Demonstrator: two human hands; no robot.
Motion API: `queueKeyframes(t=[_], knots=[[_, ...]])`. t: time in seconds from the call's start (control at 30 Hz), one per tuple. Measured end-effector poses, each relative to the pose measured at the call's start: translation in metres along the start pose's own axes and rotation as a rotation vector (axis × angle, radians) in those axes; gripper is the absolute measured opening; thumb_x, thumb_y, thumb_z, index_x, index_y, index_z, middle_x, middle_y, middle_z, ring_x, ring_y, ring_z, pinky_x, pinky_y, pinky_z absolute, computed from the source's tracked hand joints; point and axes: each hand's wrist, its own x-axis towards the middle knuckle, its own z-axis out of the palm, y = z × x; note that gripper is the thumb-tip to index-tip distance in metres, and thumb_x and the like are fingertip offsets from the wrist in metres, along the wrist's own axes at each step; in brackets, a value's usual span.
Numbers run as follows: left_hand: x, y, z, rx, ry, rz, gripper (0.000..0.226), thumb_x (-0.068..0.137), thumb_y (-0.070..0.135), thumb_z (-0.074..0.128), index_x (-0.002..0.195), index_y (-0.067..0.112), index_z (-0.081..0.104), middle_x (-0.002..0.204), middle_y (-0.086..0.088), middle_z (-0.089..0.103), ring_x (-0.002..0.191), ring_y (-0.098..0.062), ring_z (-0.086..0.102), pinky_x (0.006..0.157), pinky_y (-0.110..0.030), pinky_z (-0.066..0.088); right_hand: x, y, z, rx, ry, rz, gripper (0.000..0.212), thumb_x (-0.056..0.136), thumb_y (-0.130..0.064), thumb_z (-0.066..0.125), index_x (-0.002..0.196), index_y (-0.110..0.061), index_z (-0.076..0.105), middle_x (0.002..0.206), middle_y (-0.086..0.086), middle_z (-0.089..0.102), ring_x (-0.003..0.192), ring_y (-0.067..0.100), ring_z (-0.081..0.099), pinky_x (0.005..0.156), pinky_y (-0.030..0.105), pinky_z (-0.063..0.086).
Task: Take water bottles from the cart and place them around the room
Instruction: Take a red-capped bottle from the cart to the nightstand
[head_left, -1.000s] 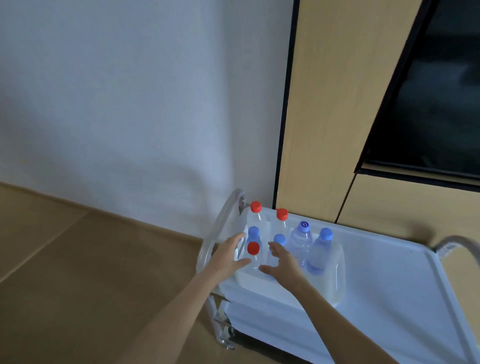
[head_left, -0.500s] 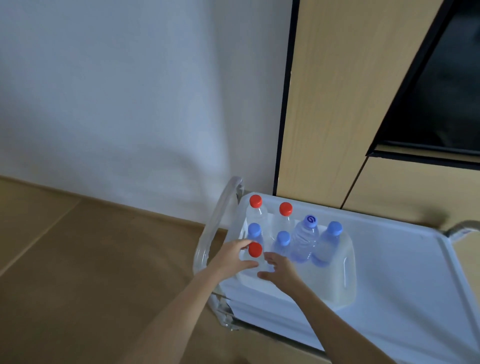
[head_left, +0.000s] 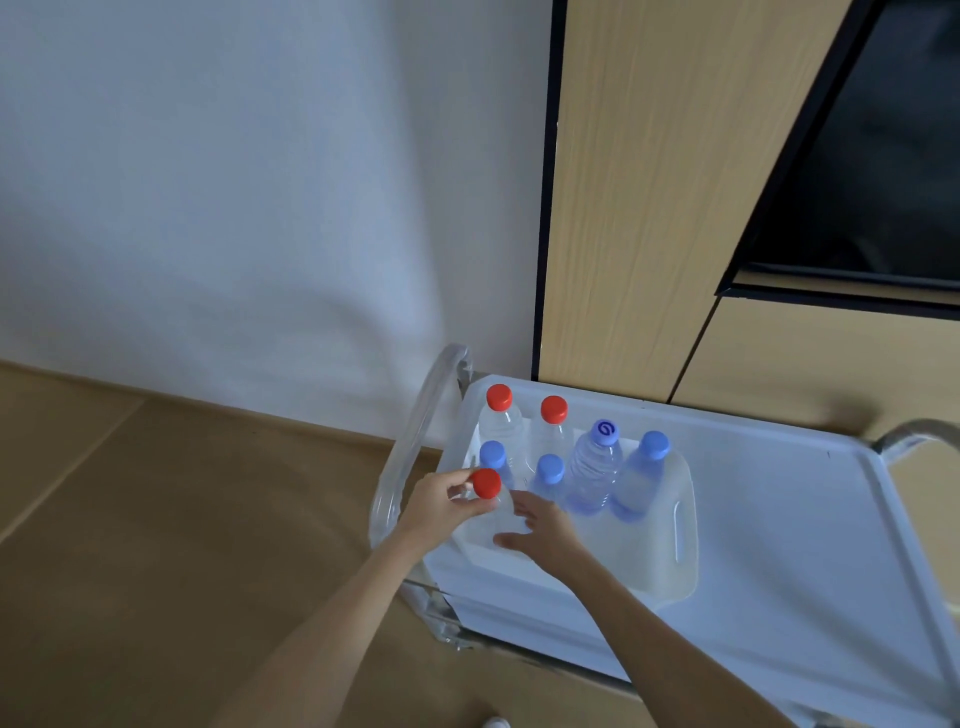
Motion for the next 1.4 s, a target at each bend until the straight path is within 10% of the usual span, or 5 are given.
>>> queueKeyframes(t=[0.67, 1.07, 1.4], knots=[[-0.066, 0.104, -0.068, -0.349, 0.251, -0.013, 0.027, 0.078, 0.015, 0.073, 0.105, 0.013, 0.07, 0.102, -0.001, 0.072, 0.102, -0.017, 0.065, 0.086, -0.027, 0.051, -0.05, -0.095, -0.023, -0.015, -0.07, -0.253, 0.039, 0.073, -0.022, 0.078, 0.108, -0.026, 0.061, 0.087, -0.015, 0.062, 0.084, 0.004, 0.059, 0.065, 0.006, 0.039], [-0.335, 0.077, -0.053, -0.628, 1.096, -0.092, 0.019, 0.08, -0.001, 0.064, 0.097, 0.006, 0.068, 0.075, 0.002, 0.073, 0.069, -0.011, 0.068, 0.069, -0.023, 0.055, -0.185, -0.143, 0.1, -0.136, -0.679, -0.588, 0.04, 0.065, -0.029, 0.082, 0.101, -0.025, 0.066, 0.09, -0.011, 0.071, 0.083, 0.006, 0.067, 0.077, 0.024, 0.053], [-0.666, 0.088, 0.065, -0.598, 1.796, -0.282, 0.029, 0.075, 0.02, 0.071, 0.102, 0.011, 0.07, 0.092, -0.001, 0.069, 0.084, -0.015, 0.065, 0.078, -0.026, 0.047, -0.475, -0.124, 0.217, -0.239, -1.44, -0.791, 0.041, 0.065, -0.033, 0.081, 0.103, -0.028, 0.068, 0.095, -0.011, 0.072, 0.086, 0.004, 0.067, 0.085, 0.029, 0.053]])
